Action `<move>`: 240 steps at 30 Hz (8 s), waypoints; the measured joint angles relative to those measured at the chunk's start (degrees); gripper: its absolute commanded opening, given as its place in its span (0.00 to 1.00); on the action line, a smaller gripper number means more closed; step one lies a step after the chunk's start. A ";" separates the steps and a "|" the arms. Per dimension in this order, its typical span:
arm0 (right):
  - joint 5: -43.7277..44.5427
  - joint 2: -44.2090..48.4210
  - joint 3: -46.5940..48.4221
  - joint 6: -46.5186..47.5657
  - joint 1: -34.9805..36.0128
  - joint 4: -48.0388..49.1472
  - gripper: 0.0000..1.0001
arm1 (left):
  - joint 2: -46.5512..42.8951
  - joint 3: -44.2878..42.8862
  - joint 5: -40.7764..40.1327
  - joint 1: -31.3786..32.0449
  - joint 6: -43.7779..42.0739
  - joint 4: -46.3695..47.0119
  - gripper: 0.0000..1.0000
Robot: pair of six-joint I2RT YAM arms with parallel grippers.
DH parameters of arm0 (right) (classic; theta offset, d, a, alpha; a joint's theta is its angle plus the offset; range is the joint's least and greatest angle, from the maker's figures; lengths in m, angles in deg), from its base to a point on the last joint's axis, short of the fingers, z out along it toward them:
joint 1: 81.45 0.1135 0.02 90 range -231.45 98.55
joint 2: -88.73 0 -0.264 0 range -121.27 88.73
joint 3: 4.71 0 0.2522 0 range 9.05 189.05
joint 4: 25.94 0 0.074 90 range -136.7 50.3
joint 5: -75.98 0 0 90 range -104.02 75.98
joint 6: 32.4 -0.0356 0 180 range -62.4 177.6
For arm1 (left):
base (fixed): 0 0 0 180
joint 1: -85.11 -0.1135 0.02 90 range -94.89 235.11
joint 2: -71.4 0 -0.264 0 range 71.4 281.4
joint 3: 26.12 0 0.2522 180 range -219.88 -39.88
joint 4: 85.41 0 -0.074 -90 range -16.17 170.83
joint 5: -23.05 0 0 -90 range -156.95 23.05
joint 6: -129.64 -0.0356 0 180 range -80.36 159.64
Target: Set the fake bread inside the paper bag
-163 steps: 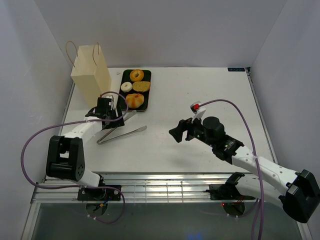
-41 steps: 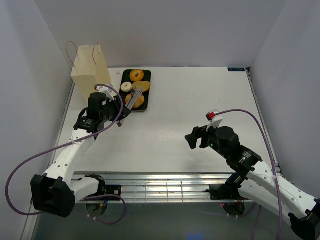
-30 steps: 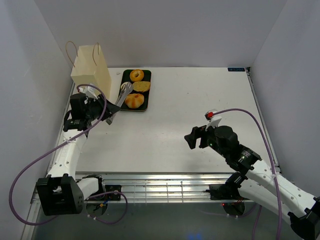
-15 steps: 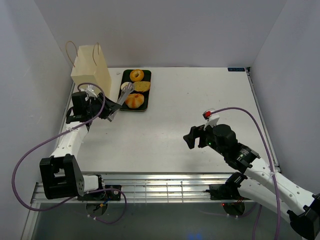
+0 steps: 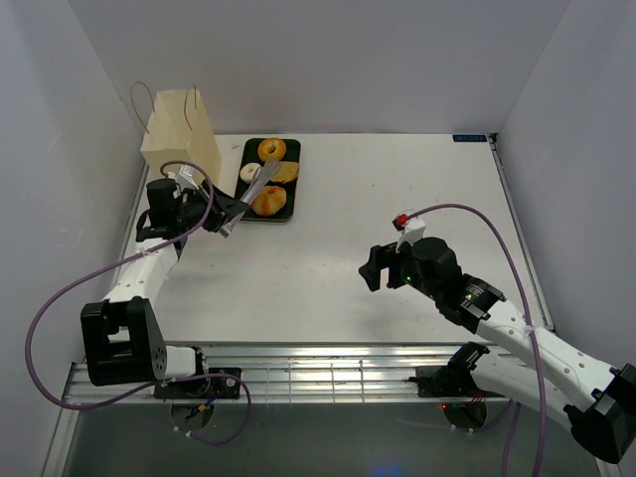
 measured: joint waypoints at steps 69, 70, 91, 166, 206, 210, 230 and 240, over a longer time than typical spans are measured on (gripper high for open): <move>-2.05 3.06 1.22 -0.92 -0.70 -1.88 0.90 | 32.61 -38.23 -65.59 36.30 -37.53 -23.21 0.48; -2.05 3.06 1.22 -0.92 -0.70 -2.03 0.90 | 32.61 -38.27 -65.55 36.30 -37.51 -23.19 0.47; -2.05 3.06 1.22 -0.48 -0.72 -2.60 0.90 | 32.37 -39.08 -65.35 36.28 -37.09 -23.45 0.00; -7.28 -1.62 3.45 4.39 -1.07 -2.58 0.90 | -0.28 -42.80 -37.07 1.66 -21.14 -36.11 0.12; -7.30 -1.86 3.45 4.68 -1.09 -2.58 0.90 | -1.03 -42.36 -40.76 1.44 -21.40 -35.74 0.47; -7.30 -1.86 3.45 4.70 -1.09 -2.58 0.90 | -2.45 -44.35 -39.06 1.42 -20.90 -36.89 0.47; -8.79 -4.00 3.45 4.68 -1.09 -2.58 0.90 | -7.30 -40.28 -19.89 4.35 -15.96 -31.01 0.46; -10.34 -2.58 3.45 2.60 -1.14 -3.26 0.90 | -7.96 -25.22 -21.86 16.15 -14.97 -25.77 0.47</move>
